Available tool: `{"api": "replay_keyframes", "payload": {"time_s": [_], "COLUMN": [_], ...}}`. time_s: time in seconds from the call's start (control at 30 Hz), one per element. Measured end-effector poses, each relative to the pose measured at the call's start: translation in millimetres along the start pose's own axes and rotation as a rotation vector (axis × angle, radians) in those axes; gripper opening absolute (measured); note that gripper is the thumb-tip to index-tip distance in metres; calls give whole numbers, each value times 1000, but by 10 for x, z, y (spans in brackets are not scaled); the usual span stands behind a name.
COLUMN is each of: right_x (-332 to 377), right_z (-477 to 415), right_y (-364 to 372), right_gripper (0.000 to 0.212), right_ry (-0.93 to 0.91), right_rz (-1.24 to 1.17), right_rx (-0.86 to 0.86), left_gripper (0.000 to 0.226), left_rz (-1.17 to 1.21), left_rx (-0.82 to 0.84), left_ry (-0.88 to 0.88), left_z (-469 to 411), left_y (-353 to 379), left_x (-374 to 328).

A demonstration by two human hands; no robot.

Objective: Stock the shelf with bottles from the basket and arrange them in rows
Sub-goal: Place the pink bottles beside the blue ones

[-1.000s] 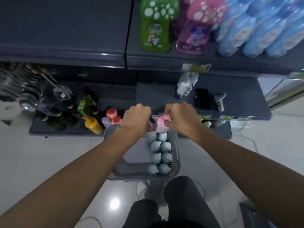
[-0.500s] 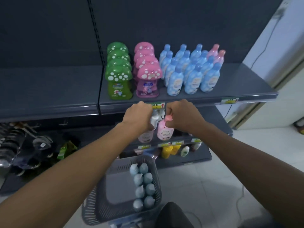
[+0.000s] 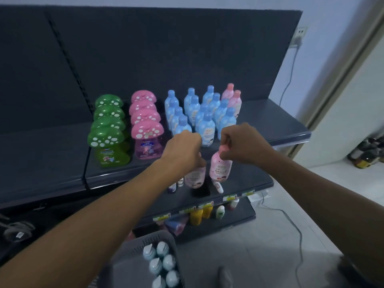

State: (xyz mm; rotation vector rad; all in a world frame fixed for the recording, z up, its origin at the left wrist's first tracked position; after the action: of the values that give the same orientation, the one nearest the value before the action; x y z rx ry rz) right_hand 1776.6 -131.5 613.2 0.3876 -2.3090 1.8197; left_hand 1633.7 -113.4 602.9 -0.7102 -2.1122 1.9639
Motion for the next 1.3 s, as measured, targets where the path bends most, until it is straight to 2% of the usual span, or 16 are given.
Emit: {"api": "replay_keyframes", "payload": {"time_s": [0.27, 0.53, 1.07, 1.3], "right_x": [-927, -1561, -2057, -2126], "right_z": [-495, -1038, -1823, -2003], "right_y": [-384, -630, -420, -303], "right_gripper": [21, 17, 9, 9], "right_ry": [-20, -75, -114, -122], "right_rz": [30, 14, -135, -160], "right_rx": [-37, -8, 105, 136], "left_gripper": [16, 18, 21, 21], "left_rz": [133, 149, 93, 66], "left_rx": [-24, -74, -173, -149], "left_ry": [-27, -22, -141, -184], "left_z": [-614, -1211, -2044, -2204], "left_y": [3, 59, 166, 258], "left_x": [-666, -1220, -1495, -1474]}}
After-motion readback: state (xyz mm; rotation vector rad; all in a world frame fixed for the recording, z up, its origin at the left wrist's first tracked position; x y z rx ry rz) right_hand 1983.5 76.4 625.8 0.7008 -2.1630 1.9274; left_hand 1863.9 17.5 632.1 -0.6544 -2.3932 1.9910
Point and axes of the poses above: each hand's wrist, its own z-axis away from the middle knuckle, its own y-axis out of the palm, x = y × z, the point moved 9 cm from there along -z, towards the middle knuckle, and after that the axes turned 3 degrees about -x, right-handed, at the moved point
